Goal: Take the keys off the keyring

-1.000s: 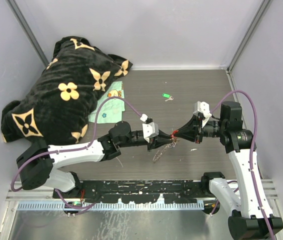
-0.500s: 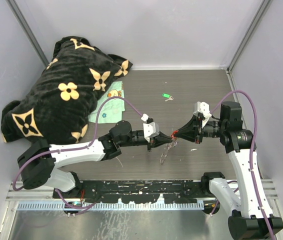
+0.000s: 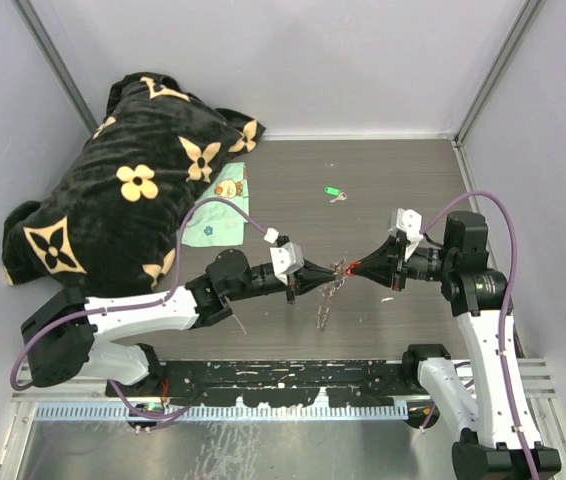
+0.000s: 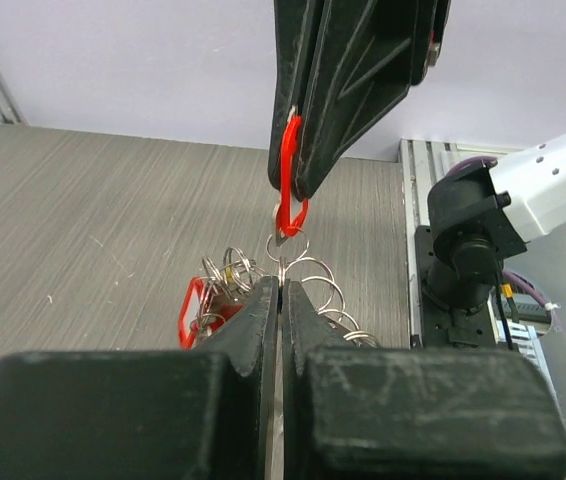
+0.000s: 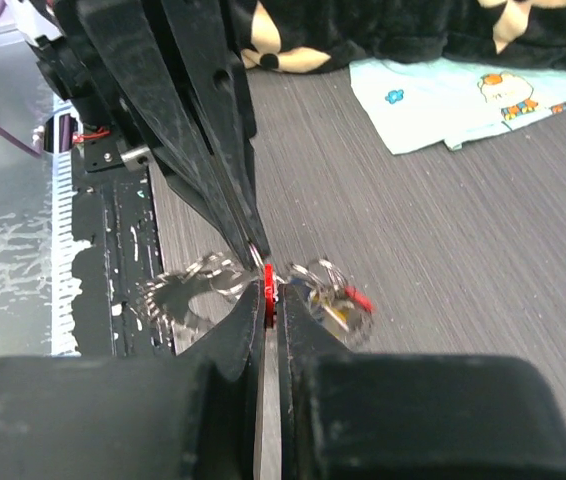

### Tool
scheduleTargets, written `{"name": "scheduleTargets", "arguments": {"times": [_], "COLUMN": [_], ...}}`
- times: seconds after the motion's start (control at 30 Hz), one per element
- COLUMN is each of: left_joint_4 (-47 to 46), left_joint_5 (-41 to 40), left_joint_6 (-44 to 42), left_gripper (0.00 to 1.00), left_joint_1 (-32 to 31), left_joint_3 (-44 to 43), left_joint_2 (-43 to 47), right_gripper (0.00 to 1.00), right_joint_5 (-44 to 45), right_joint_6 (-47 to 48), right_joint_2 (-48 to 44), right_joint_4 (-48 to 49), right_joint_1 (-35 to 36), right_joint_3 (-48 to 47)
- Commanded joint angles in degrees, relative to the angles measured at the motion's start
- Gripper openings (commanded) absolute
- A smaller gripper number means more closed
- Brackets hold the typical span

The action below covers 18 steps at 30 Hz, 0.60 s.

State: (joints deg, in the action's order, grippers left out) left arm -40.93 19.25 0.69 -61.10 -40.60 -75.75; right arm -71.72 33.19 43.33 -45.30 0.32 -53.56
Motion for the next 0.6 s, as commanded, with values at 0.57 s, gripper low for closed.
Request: {"name": "scheduleTargets", "arguments": {"times": [0.57], "left_joint_4": [-25.9], "left_joint_5": [-14.2], "left_joint_6": [8.0], "left_gripper": [0.0], "left_joint_1": [-0.4], "left_joint_3": [4.3], "left_joint_2": [-2.0], "right_gripper": [0.01], "right_joint_5": [-3.1], "right_joint_6": [-6.6], "right_joint_2": [-0.4], "right_joint_4": [8.1], "right_joint_1": [-0.4], "right_joint_3": [4.0]}}
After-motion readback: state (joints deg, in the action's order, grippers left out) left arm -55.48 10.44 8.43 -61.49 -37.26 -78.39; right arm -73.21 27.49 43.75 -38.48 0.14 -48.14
